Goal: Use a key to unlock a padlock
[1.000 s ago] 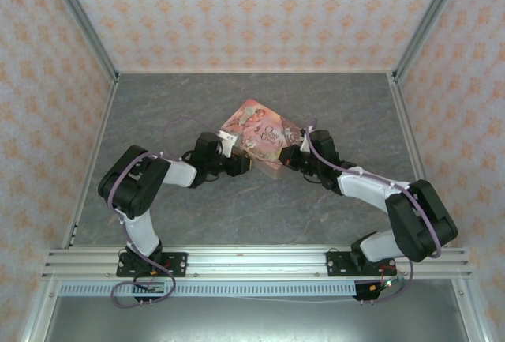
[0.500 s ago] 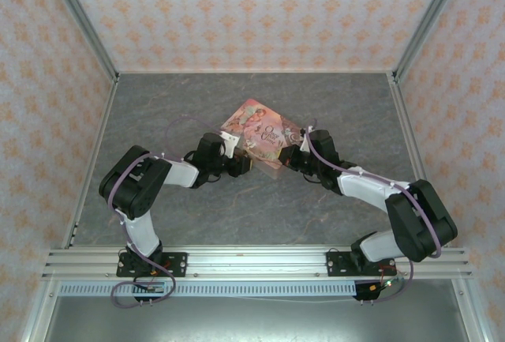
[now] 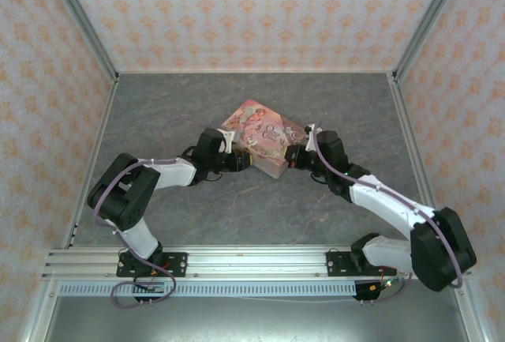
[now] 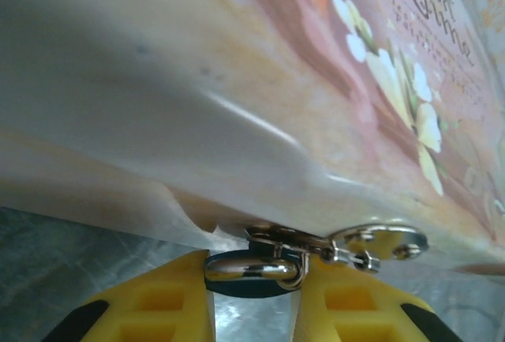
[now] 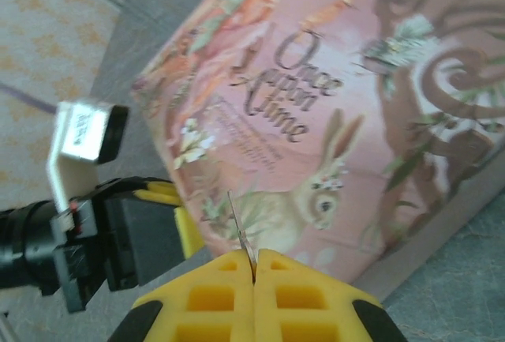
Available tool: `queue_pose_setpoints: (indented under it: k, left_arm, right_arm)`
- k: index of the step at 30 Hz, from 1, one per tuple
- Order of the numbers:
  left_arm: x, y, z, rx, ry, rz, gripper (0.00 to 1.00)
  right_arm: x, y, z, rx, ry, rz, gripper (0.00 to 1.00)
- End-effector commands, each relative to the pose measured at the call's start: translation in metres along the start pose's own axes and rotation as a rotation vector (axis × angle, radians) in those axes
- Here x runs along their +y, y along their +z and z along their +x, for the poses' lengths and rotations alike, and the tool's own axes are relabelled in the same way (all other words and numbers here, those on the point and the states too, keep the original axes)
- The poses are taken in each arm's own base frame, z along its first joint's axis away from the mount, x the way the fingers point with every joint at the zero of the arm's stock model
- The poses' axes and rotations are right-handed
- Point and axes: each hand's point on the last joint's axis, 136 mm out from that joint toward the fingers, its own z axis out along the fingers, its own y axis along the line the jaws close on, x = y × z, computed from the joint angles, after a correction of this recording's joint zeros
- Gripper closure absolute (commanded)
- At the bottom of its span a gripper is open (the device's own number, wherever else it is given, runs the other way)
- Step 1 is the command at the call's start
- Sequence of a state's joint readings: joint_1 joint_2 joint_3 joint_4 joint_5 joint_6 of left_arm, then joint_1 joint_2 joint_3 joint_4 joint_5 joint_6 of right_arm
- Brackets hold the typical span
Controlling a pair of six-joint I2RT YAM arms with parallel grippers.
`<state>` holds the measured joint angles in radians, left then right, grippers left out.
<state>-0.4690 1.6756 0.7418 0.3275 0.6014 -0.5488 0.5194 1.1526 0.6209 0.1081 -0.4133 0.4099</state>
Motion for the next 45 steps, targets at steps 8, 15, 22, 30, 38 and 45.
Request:
queue_pose_setpoints:
  k: [8,15,22,30,38,45]
  left_arm:
    - [-0.048,-0.022,-0.011,-0.001,-0.251,0.065,0.78]
    - [-0.069,-0.026,-0.013,0.018,-0.341,0.104,0.80]
    - [-0.079,-0.032,-0.018,0.010,-0.384,0.129,0.83]
    - [-0.082,-0.034,-0.016,-0.010,-0.425,0.099,0.83]
    - [-0.074,-0.037,-0.012,-0.018,-0.502,0.044,0.88]
    - [-0.075,-0.036,-0.011,-0.018,-0.515,0.057,0.89]
  right_arm:
    - [0.015,-0.028,0.039,-0.036,-0.301,-0.077,1.00]
    - [0.022,-0.017,0.061,-0.002,-0.386,-0.099,1.00]
    - [0.027,0.002,0.069,0.023,-0.434,-0.077,1.00]
    - [0.027,0.014,0.062,-0.015,-0.456,-0.066,1.00]
    - [0.031,0.029,0.057,-0.017,-0.486,-0.063,1.00]
    - [0.035,0.037,0.059,-0.013,-0.470,-0.087,1.00]
